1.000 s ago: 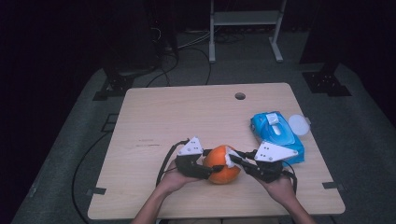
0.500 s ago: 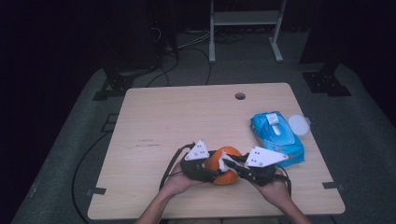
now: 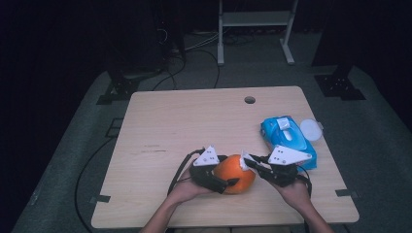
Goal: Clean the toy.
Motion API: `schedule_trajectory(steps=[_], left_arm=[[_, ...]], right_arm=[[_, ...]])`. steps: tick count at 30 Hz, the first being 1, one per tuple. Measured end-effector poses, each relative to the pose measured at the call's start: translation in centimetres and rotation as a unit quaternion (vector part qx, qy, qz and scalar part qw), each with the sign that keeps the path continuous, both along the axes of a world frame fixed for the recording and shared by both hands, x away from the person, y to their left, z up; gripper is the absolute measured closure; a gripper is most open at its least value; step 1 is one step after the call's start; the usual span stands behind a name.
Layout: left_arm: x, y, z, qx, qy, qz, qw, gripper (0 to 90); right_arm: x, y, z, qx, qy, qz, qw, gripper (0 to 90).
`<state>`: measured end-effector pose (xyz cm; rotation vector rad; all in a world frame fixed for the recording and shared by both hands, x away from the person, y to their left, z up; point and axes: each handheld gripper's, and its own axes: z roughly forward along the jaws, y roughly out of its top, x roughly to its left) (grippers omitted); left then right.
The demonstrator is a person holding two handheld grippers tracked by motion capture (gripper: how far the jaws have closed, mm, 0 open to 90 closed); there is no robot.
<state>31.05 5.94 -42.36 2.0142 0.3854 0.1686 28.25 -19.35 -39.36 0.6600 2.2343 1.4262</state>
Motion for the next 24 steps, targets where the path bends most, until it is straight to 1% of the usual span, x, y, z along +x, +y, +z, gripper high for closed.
schedule_trajectory(steps=[1, 3, 5, 6, 8, 10, 12, 14, 15, 16, 18, 19, 20, 21, 23, 24], left_arm=[[-0.1, 0.0, 0.0, 0.002, 0.000, 0.001, 1.0000, 21.8], [-0.2, -0.3, -0.1, 0.001, 0.005, 0.008, 1.0000, 24.0], [-0.6, -0.8, -0.2, 0.007, 0.001, 0.007, 1.0000, 24.6], [-0.7, -0.9, -0.2, 0.011, -0.004, 0.005, 0.9999, 25.0], [-1.0, -1.1, -0.2, 0.018, -0.012, 0.004, 0.9998, 25.4], [-1.1, -0.9, -0.3, 0.013, -0.010, 0.008, 0.9998, 25.9], [-1.1, -0.7, -0.4, 0.009, -0.008, 0.008, 0.9999, 26.6], [-1.2, -0.8, -0.5, 0.011, -0.009, 0.006, 0.9999, 26.8], [-1.2, -0.8, -0.5, 0.010, -0.009, 0.005, 0.9999, 26.7], [-1.2, -0.8, -0.5, 0.009, -0.008, 0.005, 0.9999, 26.6], [-1.1, -0.7, -0.5, 0.004, -0.003, 0.007, 1.0000, 24.6], [-0.9, -0.6, -0.5, 0.000, 0.002, 0.010, 0.9999, 21.7], [-0.8, -0.5, -0.4, -0.003, 0.008, 0.013, 0.9999, 18.6], [-0.7, -0.4, -0.4, -0.006, 0.013, 0.015, 0.9998, 17.2], [-0.7, -0.5, -0.4, -0.005, 0.012, 0.014, 0.9998, 17.3], [-0.9, -0.7, -0.4, -0.001, 0.006, 0.012, 0.9999, 18.6]], right_arm=[[-0.2, 0.0, 0.1, 0.000, 0.000, 0.000, 1.0000, 80.3], [-1.0, 0.5, 0.4, -0.008, -0.008, 0.006, 0.9999, 80.3], [-1.7, 1.5, 0.7, -0.019, -0.014, 0.025, 0.9994, 80.2], [-2.1, 2.3, 0.7, -0.030, -0.018, 0.035, 0.9988, 80.2], [-2.2, 3.2, 0.8, -0.041, -0.023, 0.043, 0.9980, 80.2], [-1.8, 3.6, 0.8, -0.042, -0.021, 0.041, 0.9980, 80.1], [-1.2, 3.2, 0.8, -0.032, -0.011, 0.036, 0.9988, 80.1], [-0.7, 2.5, 0.9, -0.026, -0.012, 0.027, 0.9992, 80.1], [-0.7, 2.1, 0.8, -0.022, -0.009, 0.021, 0.9995, 80.1], [-0.7, 1.5, 0.8, -0.021, -0.010, 0.014, 0.9996, 80.1], [-0.7, 0.6, 0.6, -0.020, -0.005, 0.004, 0.9998, 80.1], [-0.8, 0.2, 0.5, -0.018, -0.001, -0.002, 0.9998, 80.1], [-0.9, -0.3, 0.3, -0.021, -0.001, -0.007, 0.9998, 80.1], [-1.1, -0.7, 0.2, -0.020, 0.002, -0.011, 0.9997, 80.1], [-1.5, -1.2, -0.1, -0.019, 0.007, -0.010, 0.9997, 80.2], [-1.9, -1.2, -0.1, -0.021, 0.007, -0.009, 0.9997, 80.3]])
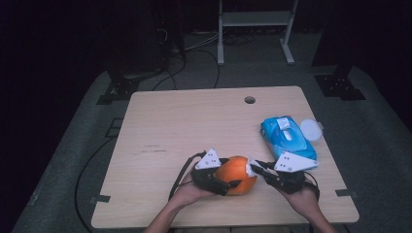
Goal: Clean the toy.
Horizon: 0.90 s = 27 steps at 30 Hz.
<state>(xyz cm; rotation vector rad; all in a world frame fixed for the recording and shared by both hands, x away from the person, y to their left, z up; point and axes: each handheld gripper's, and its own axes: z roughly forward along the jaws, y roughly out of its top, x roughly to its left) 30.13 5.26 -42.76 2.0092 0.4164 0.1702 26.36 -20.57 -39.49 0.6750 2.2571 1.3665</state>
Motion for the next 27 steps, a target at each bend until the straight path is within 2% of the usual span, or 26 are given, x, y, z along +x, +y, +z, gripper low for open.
schedule_trajectory(steps=[2, 3, 6, 9, 11, 13, 15, 19, 23, 27], left_arm=[[-0.4, -0.4, 0.0, 0.008, -0.011, -0.003, 0.9999, 21.5], [-0.7, -0.7, 0.0, 0.017, -0.024, -0.007, 0.9995, 22.1], [-1.4, -1.3, 0.1, 0.037, -0.046, -0.019, 0.9981, 23.1], [-2.0, -1.5, 0.0, 0.049, -0.058, -0.022, 0.9968, 23.7], [-2.0, -1.3, -0.1, 0.048, -0.059, -0.029, 0.9967, 23.9], [-2.1, -1.3, -0.1, 0.049, -0.059, -0.034, 0.9965, 23.9], [-2.0, -1.2, -0.1, 0.047, -0.058, -0.034, 0.9966, 23.7], [-1.6, -0.8, -0.2, 0.036, -0.048, -0.032, 0.9977, 21.8], [-0.9, -0.6, -0.2, 0.024, -0.032, -0.020, 0.9990, 19.7], [-0.9, -0.9, -0.3, 0.022, -0.035, -0.017, 0.9990, 19.5]], right_arm=[[-0.7, 0.5, 0.2, -0.002, -0.003, 0.012, 0.9999, 80.3], [-0.8, 0.8, 0.3, -0.004, -0.005, 0.019, 0.9998, 80.3], [-1.2, 2.6, 0.7, -0.011, -0.014, 0.046, 0.9988, 80.2], [-0.7, 4.1, 1.0, -0.027, -0.021, 0.053, 0.9980, 80.3], [0.2, 4.1, 1.2, -0.022, -0.013, 0.049, 0.9985, 80.2], [1.1, 3.7, 1.1, -0.020, -0.009, 0.038, 0.9990, 80.2], [1.7, 2.9, 0.9, -0.008, 0.009, 0.030, 0.9995, 80.2], [2.2, 0.5, 0.3, 0.009, 0.031, 0.005, 0.9995, 80.3], [1.6, -1.5, -0.7, 0.021, 0.051, -0.004, 0.9985, 80.4], [0.7, -1.4, -0.4, 0.025, 0.046, 0.007, 0.9986, 80.4]])
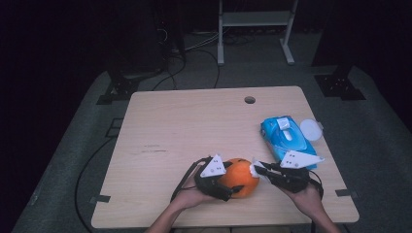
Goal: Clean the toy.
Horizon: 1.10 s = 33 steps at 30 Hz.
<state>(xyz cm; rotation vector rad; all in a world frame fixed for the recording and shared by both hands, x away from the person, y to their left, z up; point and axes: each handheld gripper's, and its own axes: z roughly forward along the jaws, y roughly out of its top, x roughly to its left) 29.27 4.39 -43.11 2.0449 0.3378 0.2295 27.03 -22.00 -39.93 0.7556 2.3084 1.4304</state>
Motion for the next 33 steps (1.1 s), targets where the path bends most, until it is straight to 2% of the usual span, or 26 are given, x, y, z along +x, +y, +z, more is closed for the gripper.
schedule_trajectory(steps=[3, 6, 9, 13, 15, 18, 22, 28, 30, 31, 33], left_arm=[[-0.1, -0.3, -0.1, -0.003, 0.000, 0.003, 1.0000, 19.1], [0.0, 0.0, -0.1, -0.004, 0.002, 0.007, 1.0000, 20.1], [1.1, 1.3, -0.2, -0.028, 0.032, 0.016, 0.9990, 20.8], [2.2, 2.8, -0.4, -0.056, 0.066, 0.034, 0.9957, 20.3], [2.5, 3.0, -0.4, -0.060, 0.073, 0.038, 0.9948, 20.2], [2.4, 2.6, -0.3, -0.055, 0.066, 0.037, 0.9956, 20.6], [2.0, 2.1, -0.2, -0.048, 0.057, 0.038, 0.9965, 21.0], [1.2, 0.4, 0.1, -0.032, 0.042, 0.060, 0.9968, 20.6], [1.0, 0.0, 0.1, -0.031, 0.040, 0.068, 0.9964, 19.8], [1.0, 0.0, 0.1, -0.033, 0.041, 0.065, 0.9964, 19.6], [0.9, -0.4, 0.0, -0.033, 0.037, 0.063, 0.9968, 19.5]], right_arm=[[-0.3, 1.3, 0.7, 0.012, -0.009, 0.026, 0.9995, 80.3], [0.0, 2.4, 1.1, 0.003, -0.021, 0.034, 0.9992, 80.3], [0.9, 1.7, 0.6, 0.008, -0.018, 0.015, 0.9997, 80.3], [1.8, 0.2, -0.9, 0.009, 0.006, -0.013, 0.9998, 80.4], [1.9, -0.3, -1.8, 0.006, 0.024, -0.018, 0.9995, 80.3], [1.6, -0.1, -1.8, 0.010, 0.024, -0.015, 0.9996, 80.3], [1.0, 1.0, -0.4, 0.011, -0.001, -0.001, 0.9999, 80.3], [0.5, 3.1, 1.1, 0.010, -0.030, 0.020, 0.9993, 80.3], [0.4, 3.8, 1.3, -0.003, -0.038, 0.022, 0.9990, 80.2], [0.4, 3.9, 1.4, -0.007, -0.041, 0.023, 0.9989, 80.2], [0.5, 4.1, 1.4, 0.006, -0.035, 0.033, 0.9988, 80.3]])
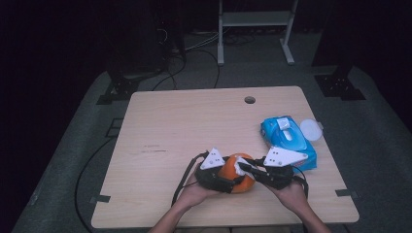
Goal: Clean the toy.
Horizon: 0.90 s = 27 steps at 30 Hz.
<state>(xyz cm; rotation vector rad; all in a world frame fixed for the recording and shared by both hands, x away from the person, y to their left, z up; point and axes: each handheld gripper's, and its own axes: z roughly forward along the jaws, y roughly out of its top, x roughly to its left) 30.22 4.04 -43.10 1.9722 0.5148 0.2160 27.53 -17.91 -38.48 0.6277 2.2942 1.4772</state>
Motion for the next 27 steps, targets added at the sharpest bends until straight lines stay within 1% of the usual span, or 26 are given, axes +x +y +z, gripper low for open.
schedule_trajectory(steps=[2, 3, 4, 5, 6, 7, 8, 12, 13, 14, 15, 17, 18, 19, 20, 21, 23, 26, 27], left_arm=[[-0.2, -0.4, 0.0, 0.007, -0.009, -0.007, 0.9999, 18.8], [-0.2, -0.4, 0.0, 0.007, -0.009, -0.007, 0.9999, 18.0], [-0.3, -0.5, -0.1, 0.010, -0.016, -0.008, 0.9998, 18.0], [-0.3, -0.3, -0.1, 0.005, -0.013, -0.007, 0.9999, 18.3], [-0.2, -0.1, -0.1, 0.004, -0.011, -0.007, 0.9999, 18.8], [-0.1, 0.1, -0.1, -0.002, -0.008, -0.006, 0.9999, 19.3], [0.0, 0.1, -0.1, -0.004, -0.008, -0.005, 1.0000, 19.4], [0.1, 0.2, -0.2, -0.012, -0.005, 0.002, 0.9999, 19.0], [0.1, 0.2, -0.2, -0.012, -0.005, 0.002, 0.9999, 17.9], [0.0, 0.1, -0.2, -0.012, -0.011, -0.010, 0.9998, 15.7], [0.1, 0.1, -0.2, -0.012, -0.016, -0.014, 0.9997, 13.4], [0.4, 0.4, 0.0, -0.014, -0.016, -0.026, 0.9994, 8.2], [0.6, 0.7, -0.1, -0.012, -0.019, -0.032, 0.9993, 7.0], [0.8, 1.0, -0.2, -0.015, -0.018, -0.039, 0.9990, 6.0], [1.0, 1.3, -0.4, -0.023, -0.011, -0.045, 0.9987, 5.9], [1.2, 1.4, -0.6, -0.024, -0.007, -0.056, 0.9981, 5.9], [1.5, 1.5, -0.8, -0.022, -0.011, -0.070, 0.9973, 5.3], [1.8, 2.1, -0.7, -0.030, 0.002, -0.080, 0.9964, 5.4], [1.9, 2.3, -0.7, -0.030, 0.004, -0.082, 0.9962, 5.5]], right_arm=[[-0.1, 0.6, 0.0, -0.010, -0.005, 0.005, 0.9999, 80.2], [-0.1, 0.6, 0.0, -0.010, -0.005, 0.005, 0.9999, 80.2], [-0.2, 1.2, -0.1, -0.024, -0.013, 0.011, 0.9996, 80.2], [-0.2, 1.2, 0.0, -0.030, -0.018, 0.010, 0.9993, 80.2], [-0.2, 1.0, 0.0, -0.032, -0.020, 0.005, 0.9993, 80.2], [-0.2, 0.8, 0.1, -0.034, -0.022, -0.001, 0.9992, 80.2], [-0.1, 0.2, 0.1, -0.036, -0.024, -0.009, 0.9990, 80.2], [0.2, -1.7, -0.4, -0.024, -0.010, -0.033, 0.9991, 80.2], [0.2, -1.7, -0.4, -0.024, -0.010, -0.033, 0.9991, 80.2], [0.1, -2.3, -0.7, -0.019, -0.005, -0.036, 0.9991, 80.2], [0.1, -2.4, -0.8, -0.018, -0.004, -0.035, 0.9992, 80.2], [0.0, -2.6, -1.0, -0.016, -0.004, -0.034, 0.9993, 80.2], [-0.1, -2.7, -1.0, -0.015, -0.005, -0.032, 0.9994, 80.2], [-0.1, -2.8, -1.0, -0.014, -0.002, -0.032, 0.9994, 80.2], [-0.2, -2.9, -1.0, -0.016, -0.003, -0.028, 0.9995, 80.1], [-0.2, -2.9, -1.1, -0.017, -0.003, -0.026, 0.9995, 80.1], [-0.2, -3.1, -1.2, -0.018, -0.002, -0.027, 0.9995, 80.1], [-0.1, -3.4, -1.3, -0.014, 0.003, -0.030, 0.9995, 80.2], [0.0, -3.5, -1.4, -0.014, 0.003, -0.032, 0.9994, 80.2]])
